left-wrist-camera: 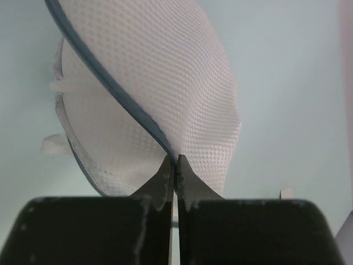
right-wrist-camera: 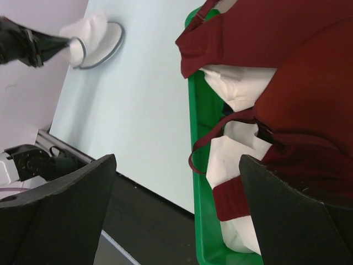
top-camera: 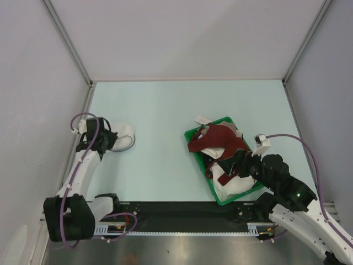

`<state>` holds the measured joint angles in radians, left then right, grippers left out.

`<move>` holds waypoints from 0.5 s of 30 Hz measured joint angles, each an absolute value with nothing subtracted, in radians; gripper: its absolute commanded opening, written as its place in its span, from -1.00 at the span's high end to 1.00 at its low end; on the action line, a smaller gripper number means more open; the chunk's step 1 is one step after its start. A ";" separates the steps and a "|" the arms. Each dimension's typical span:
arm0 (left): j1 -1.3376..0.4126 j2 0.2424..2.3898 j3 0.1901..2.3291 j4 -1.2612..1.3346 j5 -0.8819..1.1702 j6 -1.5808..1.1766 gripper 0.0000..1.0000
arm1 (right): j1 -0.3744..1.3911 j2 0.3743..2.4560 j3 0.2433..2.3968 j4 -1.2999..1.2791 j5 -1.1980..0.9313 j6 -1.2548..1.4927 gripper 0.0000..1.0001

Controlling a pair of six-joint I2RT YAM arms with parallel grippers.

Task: Place the bra in the laundry bag and zip it closed
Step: Pick up the laundry bag at the center of the board.

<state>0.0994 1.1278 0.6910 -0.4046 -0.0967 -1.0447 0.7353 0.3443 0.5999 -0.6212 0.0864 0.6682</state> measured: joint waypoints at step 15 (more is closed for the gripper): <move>-0.175 0.709 0.816 -0.592 -0.056 -0.701 1.00 | 0.751 0.587 0.565 -0.440 -0.198 0.536 -1.00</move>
